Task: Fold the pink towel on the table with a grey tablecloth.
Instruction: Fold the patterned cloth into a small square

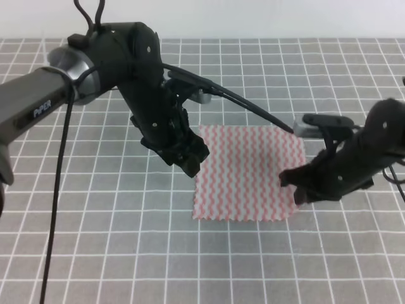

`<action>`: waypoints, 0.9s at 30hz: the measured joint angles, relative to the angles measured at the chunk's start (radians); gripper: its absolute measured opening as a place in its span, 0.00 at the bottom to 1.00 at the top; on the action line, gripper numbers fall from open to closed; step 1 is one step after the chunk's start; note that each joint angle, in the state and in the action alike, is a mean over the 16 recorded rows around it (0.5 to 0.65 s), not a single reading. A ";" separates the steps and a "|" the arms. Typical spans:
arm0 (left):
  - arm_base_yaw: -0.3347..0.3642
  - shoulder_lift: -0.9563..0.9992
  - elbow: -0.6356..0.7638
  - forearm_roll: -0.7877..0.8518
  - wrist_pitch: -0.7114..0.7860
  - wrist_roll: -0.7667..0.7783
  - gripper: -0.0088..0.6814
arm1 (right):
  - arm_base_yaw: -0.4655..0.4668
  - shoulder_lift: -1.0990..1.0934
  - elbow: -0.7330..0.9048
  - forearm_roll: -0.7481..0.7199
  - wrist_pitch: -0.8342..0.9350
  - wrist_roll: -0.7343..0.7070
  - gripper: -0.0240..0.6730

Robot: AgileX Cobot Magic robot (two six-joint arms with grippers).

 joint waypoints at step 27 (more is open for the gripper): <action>-0.085 0.000 0.002 -0.087 0.042 0.555 0.57 | 0.001 0.003 -0.143 0.001 -0.031 -0.055 0.02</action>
